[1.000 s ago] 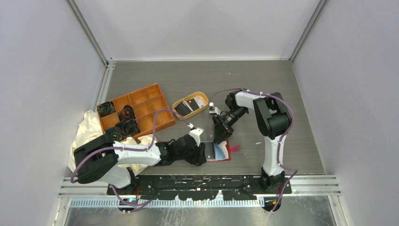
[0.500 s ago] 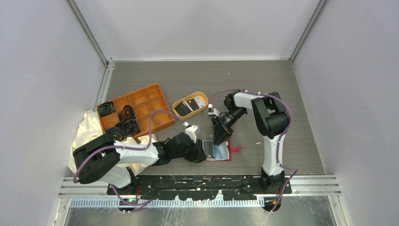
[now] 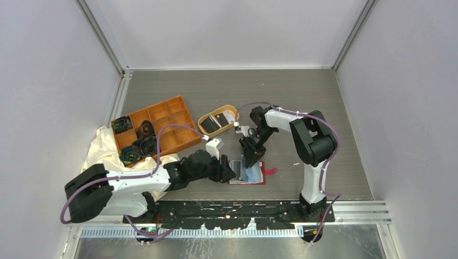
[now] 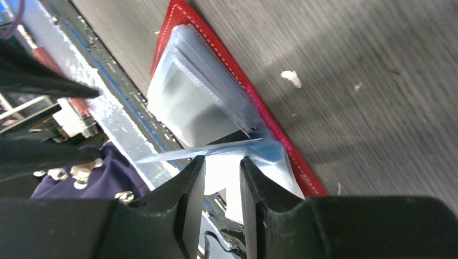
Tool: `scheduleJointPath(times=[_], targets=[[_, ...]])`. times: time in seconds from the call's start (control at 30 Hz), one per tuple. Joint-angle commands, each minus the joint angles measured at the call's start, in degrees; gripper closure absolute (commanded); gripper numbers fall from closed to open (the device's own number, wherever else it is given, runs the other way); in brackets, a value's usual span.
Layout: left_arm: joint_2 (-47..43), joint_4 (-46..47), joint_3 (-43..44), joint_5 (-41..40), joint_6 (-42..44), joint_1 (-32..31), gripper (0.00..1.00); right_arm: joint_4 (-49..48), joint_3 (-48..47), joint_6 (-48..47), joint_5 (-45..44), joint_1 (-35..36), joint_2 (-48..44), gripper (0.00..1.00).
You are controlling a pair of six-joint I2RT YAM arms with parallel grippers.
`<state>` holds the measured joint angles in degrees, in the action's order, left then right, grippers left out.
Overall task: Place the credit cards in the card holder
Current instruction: Turn over the card slot in the card holder.
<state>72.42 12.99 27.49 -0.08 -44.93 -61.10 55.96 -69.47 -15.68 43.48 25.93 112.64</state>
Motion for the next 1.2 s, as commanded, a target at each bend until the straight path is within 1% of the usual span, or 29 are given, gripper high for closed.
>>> scheduleJointPath(times=[0.0,0.1,0.13,0.23,0.33,0.47,0.6,0.73,0.83,0.93,0.97,1.0,1.03,1.07,1.1,1.13,1.17], targets=[[-6.2,-0.8,-0.8,-2.0,-1.5,0.2,0.52,-4.4,0.6,2.1,-6.8,1.7,-3.9,0.65],[-7.6,2.3,-0.7,-0.2,-3.0,0.2,0.53,-4.6,0.4,2.1,-7.3,2.8,-4.4,0.65],[-7.4,4.1,-0.5,1.9,-3.7,0.2,0.54,-4.6,0.3,2.2,-7.3,3.1,-4.4,0.65],[-4.8,9.5,0.4,4.1,-5.7,-0.5,0.6,-4.4,0.0,2.2,-6.5,3.4,-4.0,0.65],[0.1,11.7,2.4,4.8,-6.2,-1.0,0.67,-3.9,-0.3,1.9,-5.9,3.3,-4.1,0.65],[9.0,14.7,5.2,6.6,-6.8,-1.0,0.79,-3.5,-0.5,1.7,-5.7,3.0,-5.2,0.65],[14.0,12.0,6.8,3.6,-6.5,-0.2,0.86,-3.2,-0.5,1.1,-6.0,2.1,-6.3,0.65],[14.3,5.1,4.7,-3.3,-8.7,1.4,0.94,-2.4,-0.7,-0.3,-6.9,0.2,-9.4,0.65],[13.1,2.6,3.0,-6.1,-8.9,1.6,0.94,-2.4,-0.7,-2.7,-7.3,-2.0,-14.8,0.64],[12.6,4.1,2.7,-3.6,-6.5,2.6,0.91,-5.2,-0.2,-5.6,-9.4,-2.9,-22.0,0.6],[11.9,4.9,2.7,-1.5,-5.3,3.0,0.9,-7.2,-0.1,-6.5,-10.6,-2.9,-24.5,0.55],[10.6,5.4,2.7,-0.4,-4.0,3.5,0.88,-9.2,-0.1,-8.0,-11.6,-3.0,-26.6,0.46],[8.9,5.4,2.8,-0.2,-2.3,3.9,0.87,-11.9,-0.2,-8.8,-12.5,-3.0,-28.4,0.33],[6.4,4.1,3.1,1.3,0.4,4.3,0.85,-14.8,-0.5,-8.7,-12.5,-3.3,-29.6,0.17],[3.7,1.4,3.7,0.9,2.6,4.7,0.83,-18.1,-0.8,-7.6,-10.9,-3.8,-30.1,0.03],[0.5,-2.2,4.6,-0.5,5.0,5.1,0.8,-22.2,-1.1,-4.5,-9.1,-4.4,-29.9,0.01],[-2.4,-6.4,5.6,-2.9,7.2,5.4,0.76,-25.4,-2.0,-0.8,-5.7,-4.8,-28.8,0.01]])
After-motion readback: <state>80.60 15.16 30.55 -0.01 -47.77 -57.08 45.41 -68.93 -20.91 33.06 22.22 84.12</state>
